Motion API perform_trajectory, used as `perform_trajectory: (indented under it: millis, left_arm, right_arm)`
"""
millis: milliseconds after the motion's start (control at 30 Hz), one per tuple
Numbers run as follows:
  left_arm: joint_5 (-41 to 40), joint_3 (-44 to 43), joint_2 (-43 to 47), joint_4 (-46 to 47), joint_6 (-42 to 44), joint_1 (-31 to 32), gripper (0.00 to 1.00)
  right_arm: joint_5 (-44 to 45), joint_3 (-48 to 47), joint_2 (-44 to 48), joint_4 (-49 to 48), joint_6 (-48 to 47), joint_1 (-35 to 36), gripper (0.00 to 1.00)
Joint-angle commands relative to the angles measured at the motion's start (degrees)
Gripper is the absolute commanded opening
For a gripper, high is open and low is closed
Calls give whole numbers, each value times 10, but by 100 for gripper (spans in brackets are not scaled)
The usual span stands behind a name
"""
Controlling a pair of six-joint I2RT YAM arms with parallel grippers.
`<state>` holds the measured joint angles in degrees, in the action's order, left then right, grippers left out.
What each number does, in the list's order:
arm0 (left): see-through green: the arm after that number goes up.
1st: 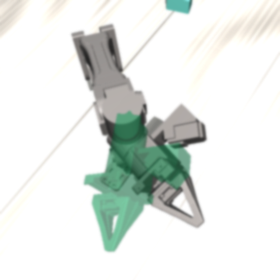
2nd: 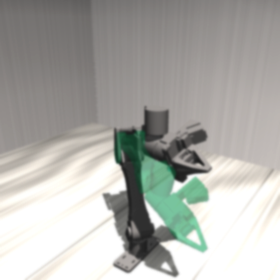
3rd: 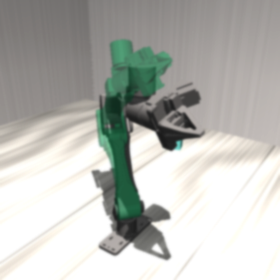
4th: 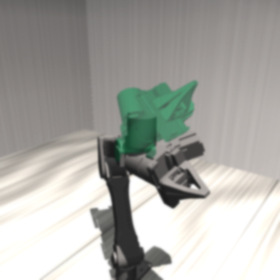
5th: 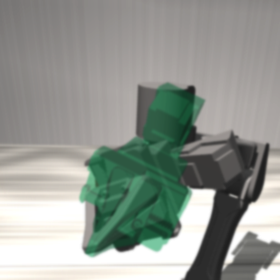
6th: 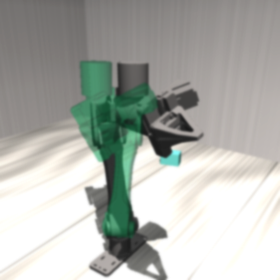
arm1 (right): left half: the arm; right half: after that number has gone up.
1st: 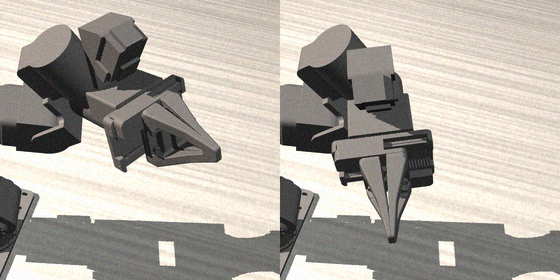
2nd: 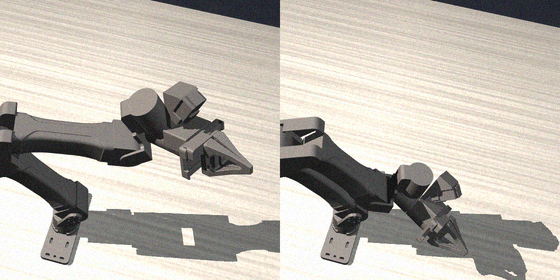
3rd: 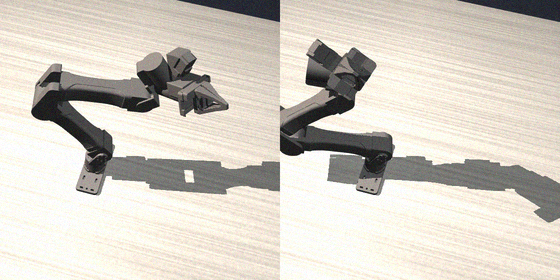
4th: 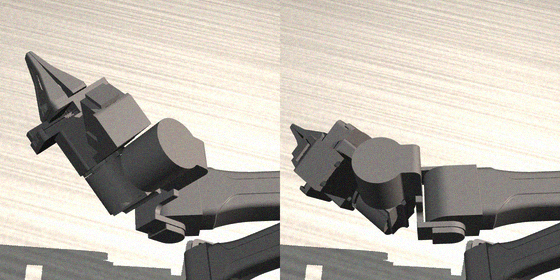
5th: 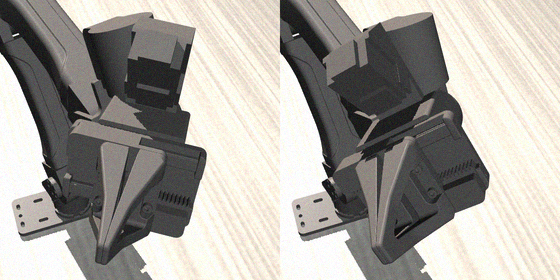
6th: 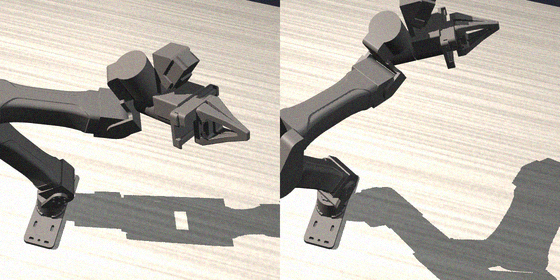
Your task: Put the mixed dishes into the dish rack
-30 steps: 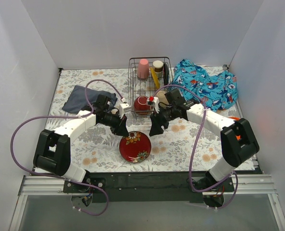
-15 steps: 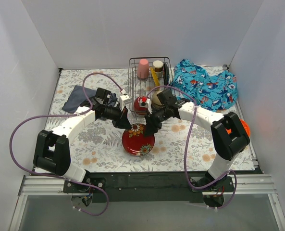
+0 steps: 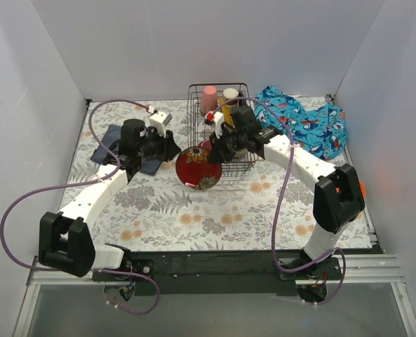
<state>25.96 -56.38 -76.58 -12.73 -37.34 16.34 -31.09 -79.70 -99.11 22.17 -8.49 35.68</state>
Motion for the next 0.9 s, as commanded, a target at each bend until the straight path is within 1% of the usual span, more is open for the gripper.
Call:
perform_trajectory:
  millis: [0, 33, 67, 100, 133, 167, 200, 233, 267, 300, 367, 400, 500, 567, 633, 867]
  left_arm:
    - [-230, 7, -1, 163, -47, -30, 3]
    - [-228, 7, -9, 156, -61, -31, 0]
    - [-220, 9, -20, 157, -82, -31, 0]
    - [-210, 11, -25, 159, -100, -31, 0]
    - [-204, 12, -27, 159, -118, -30, 0]
    - [-200, 11, -29, 162, -153, -30, 0]
    - [-200, 11, -28, 166, -166, -31, 0]
    - [-201, 12, -30, 169, -175, -31, 0]
    - [-198, 12, -34, 168, -178, -31, 0]
    - [-198, 11, -44, 161, -178, -31, 0]
    - [-205, 12, -57, 158, -169, -31, 0]
    - [-201, 7, -72, 149, -161, -31, 0]
    - [-154, 4, -91, 140, -155, -28, 0]
    - [-131, 10, -93, 141, -142, -18, 0]
    - [-136, 27, -89, 151, -117, 7, 0]
    - [-84, 58, -85, 153, -117, 37, 0]
  right_arm:
    - [76, -88, 62, -1, 31, -3, 1]
    - [90, -97, 62, -10, 39, -3, 1]
    - [106, -105, 62, -26, 55, -3, 1]
    - [150, -113, 62, -37, 65, -3, 1]
    - [172, -112, 61, -50, 72, -3, 1]
    - [194, -113, 59, -66, 76, -3, 1]
    - [238, -121, 54, -71, 80, -3, 1]
    - [262, -125, 49, -76, 100, -2, 1]
    - [291, -127, 40, -86, 111, -1, 1]
    - [379, -130, 36, -103, 137, 2, 1]
    - [449, -149, 16, -117, 140, 13, 1]
    - [520, -157, 9, -134, 133, 19, 1]
    - [615, -180, -19, -169, 99, 30, 1]
    - [646, -200, -41, -184, 91, 31, 1]
    - [666, -208, -53, -194, 87, 31, 1]
    - [719, -241, -116, -216, 87, 36, 1]
